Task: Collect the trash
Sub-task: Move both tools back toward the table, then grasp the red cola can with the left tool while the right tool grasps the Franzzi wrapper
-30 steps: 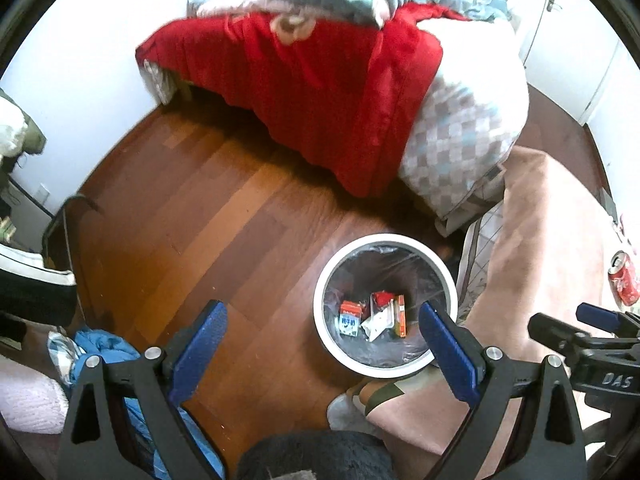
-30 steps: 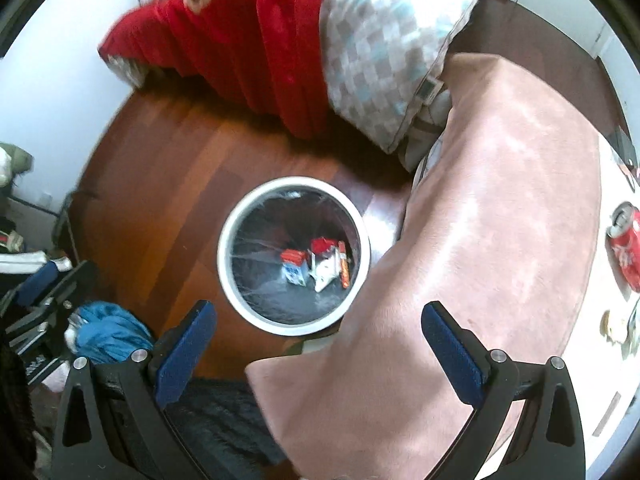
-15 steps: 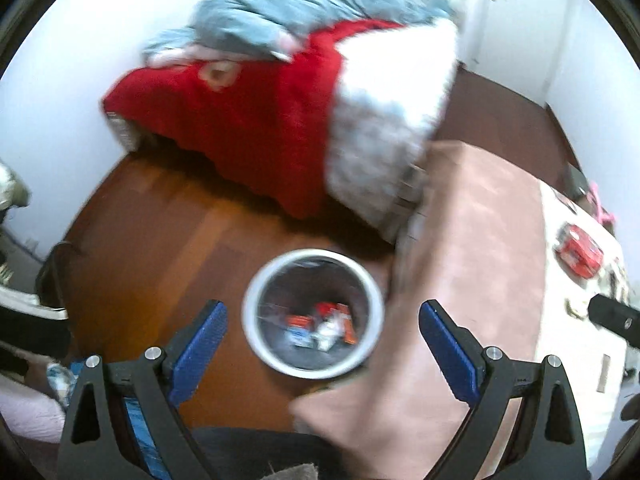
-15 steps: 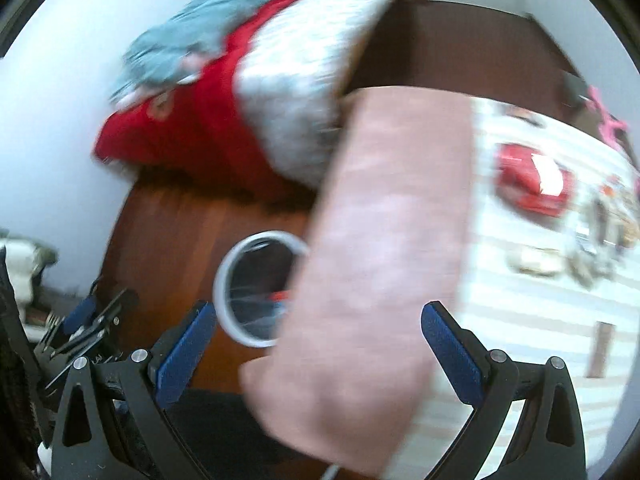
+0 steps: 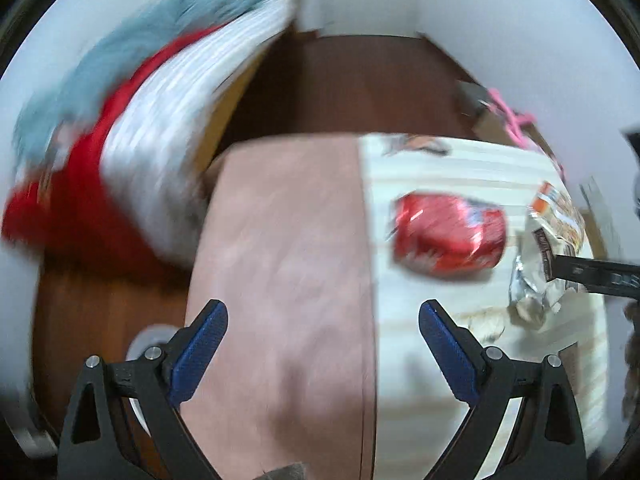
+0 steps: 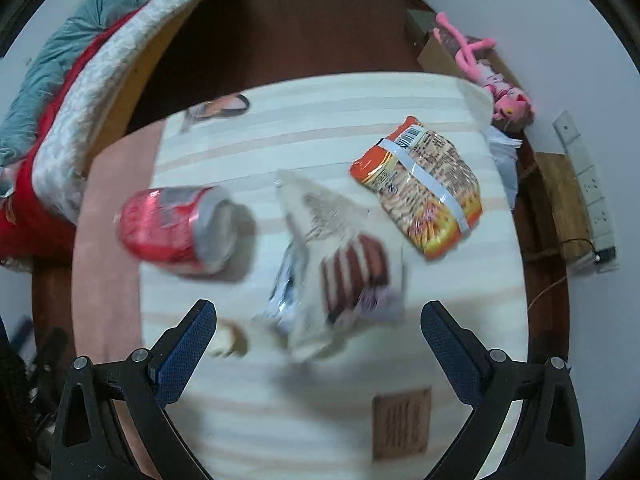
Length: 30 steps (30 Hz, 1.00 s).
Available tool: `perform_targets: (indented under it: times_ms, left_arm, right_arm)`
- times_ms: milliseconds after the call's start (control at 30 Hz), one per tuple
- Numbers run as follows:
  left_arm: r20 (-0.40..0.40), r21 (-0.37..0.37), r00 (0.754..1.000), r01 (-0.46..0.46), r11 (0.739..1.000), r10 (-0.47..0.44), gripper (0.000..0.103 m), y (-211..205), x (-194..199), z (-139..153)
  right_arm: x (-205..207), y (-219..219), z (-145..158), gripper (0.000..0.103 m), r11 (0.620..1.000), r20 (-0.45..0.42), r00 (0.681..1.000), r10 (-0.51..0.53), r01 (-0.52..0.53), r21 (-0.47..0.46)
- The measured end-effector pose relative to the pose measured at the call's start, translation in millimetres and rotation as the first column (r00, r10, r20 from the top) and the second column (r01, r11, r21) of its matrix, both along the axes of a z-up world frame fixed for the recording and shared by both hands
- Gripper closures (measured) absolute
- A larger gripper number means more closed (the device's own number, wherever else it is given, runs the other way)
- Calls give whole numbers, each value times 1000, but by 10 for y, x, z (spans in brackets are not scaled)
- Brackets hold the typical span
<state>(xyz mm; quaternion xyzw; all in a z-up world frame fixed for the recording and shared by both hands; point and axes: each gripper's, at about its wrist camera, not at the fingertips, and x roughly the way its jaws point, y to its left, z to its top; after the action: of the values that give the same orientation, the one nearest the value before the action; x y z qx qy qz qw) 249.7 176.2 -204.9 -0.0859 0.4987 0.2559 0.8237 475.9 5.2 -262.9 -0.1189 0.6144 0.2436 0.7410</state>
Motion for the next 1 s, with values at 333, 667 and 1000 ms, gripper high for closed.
perform_targets:
  times_ms: [333, 667, 1000]
  left_arm:
    - [-212, 45, 745, 655, 755, -633, 5, -559, 1053, -215]
    - [-421, -19, 536, 802, 598, -732, 6, -804, 1351, -792]
    - [-286, -134, 714, 631, 764, -639, 10, -453, 1445, -719]
  right_arm:
    - [325, -225, -257, 58, 997, -77, 995, -61, 64, 41]
    - [370, -414, -377, 58, 992, -130, 987, -99, 109, 65]
    - [395, -317, -440, 61, 989, -175, 979, -107, 123, 86]
